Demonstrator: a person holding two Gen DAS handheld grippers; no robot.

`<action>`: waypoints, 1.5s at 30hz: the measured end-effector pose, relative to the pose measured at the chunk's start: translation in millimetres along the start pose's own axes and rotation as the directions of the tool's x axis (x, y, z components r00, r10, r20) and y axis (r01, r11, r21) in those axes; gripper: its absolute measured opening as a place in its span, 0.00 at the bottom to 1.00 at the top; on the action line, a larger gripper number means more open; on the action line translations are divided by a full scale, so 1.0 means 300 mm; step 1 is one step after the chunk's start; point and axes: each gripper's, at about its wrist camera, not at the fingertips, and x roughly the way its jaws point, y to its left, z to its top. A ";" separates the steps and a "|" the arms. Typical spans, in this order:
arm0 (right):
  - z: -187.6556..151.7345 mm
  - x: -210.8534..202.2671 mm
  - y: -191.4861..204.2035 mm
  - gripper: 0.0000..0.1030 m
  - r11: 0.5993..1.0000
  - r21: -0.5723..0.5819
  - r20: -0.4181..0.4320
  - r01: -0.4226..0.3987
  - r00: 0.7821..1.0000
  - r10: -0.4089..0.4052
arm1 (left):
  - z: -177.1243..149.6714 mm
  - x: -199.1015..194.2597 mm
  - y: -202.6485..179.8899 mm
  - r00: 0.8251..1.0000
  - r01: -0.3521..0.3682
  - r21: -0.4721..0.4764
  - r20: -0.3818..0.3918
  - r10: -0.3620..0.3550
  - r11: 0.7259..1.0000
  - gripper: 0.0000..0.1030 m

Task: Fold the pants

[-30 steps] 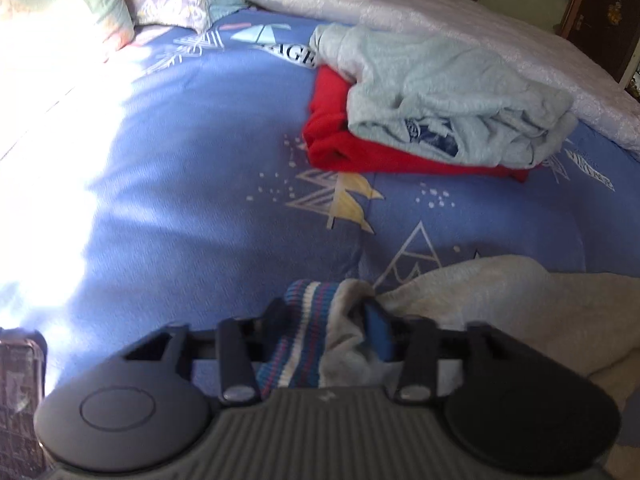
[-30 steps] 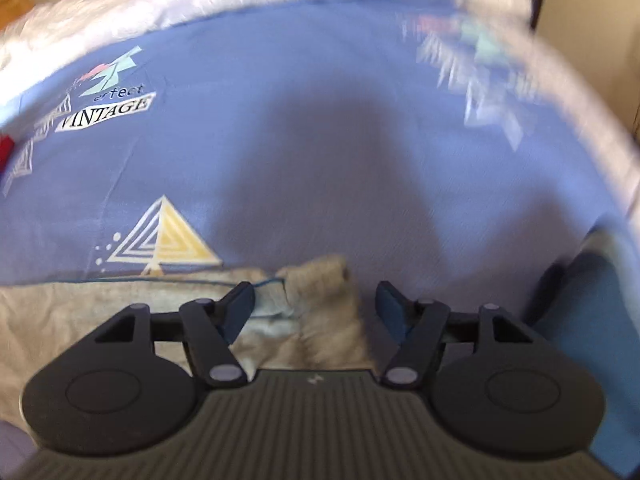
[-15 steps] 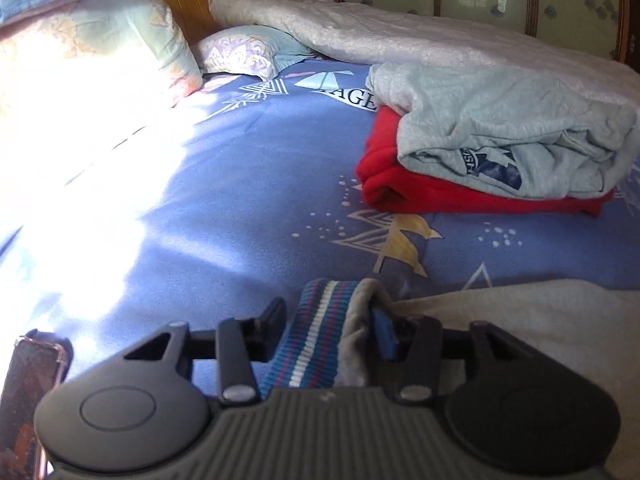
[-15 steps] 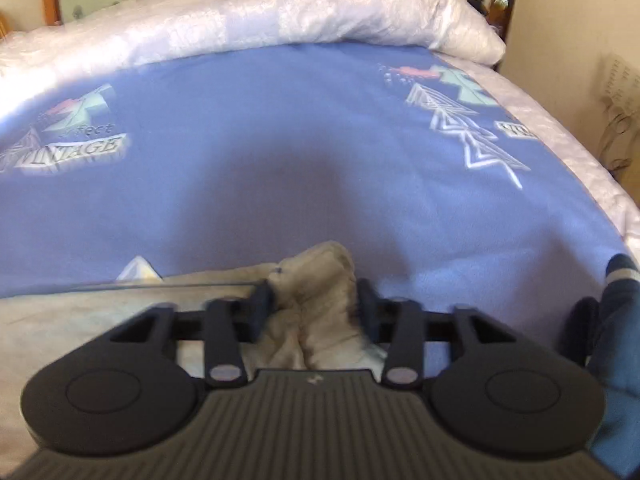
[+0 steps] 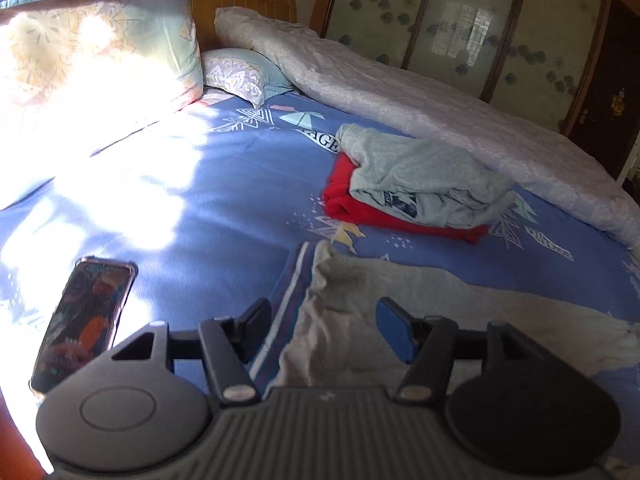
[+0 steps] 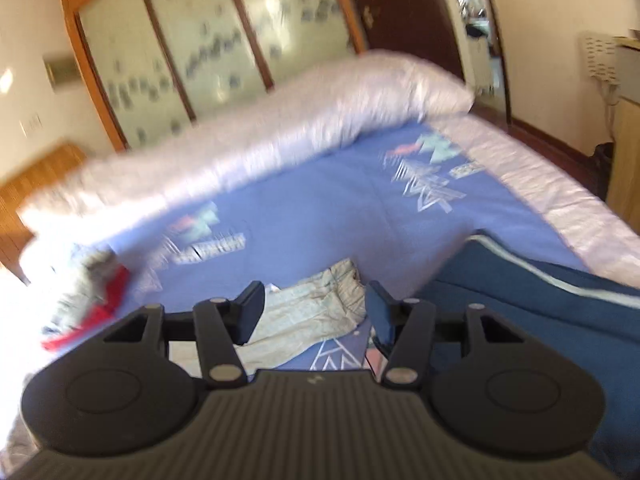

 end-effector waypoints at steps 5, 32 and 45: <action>-0.077 -0.300 -0.129 0.56 0.995 0.091 0.055 0.034 0.998 -0.039 | -0.130 -0.096 0.006 0.993 0.089 -0.039 -0.079 -0.091 0.995 0.58; -0.488 -0.335 -0.268 0.03 0.963 0.196 -0.194 0.183 0.970 -0.145 | -0.294 -0.176 0.207 0.973 -0.033 -0.210 -0.232 -0.017 0.977 0.61; -0.589 -0.386 -0.323 0.37 0.866 0.470 -0.227 0.172 0.971 -0.069 | -0.326 -0.147 0.278 0.959 -0.029 -0.293 -0.279 -0.056 0.956 0.71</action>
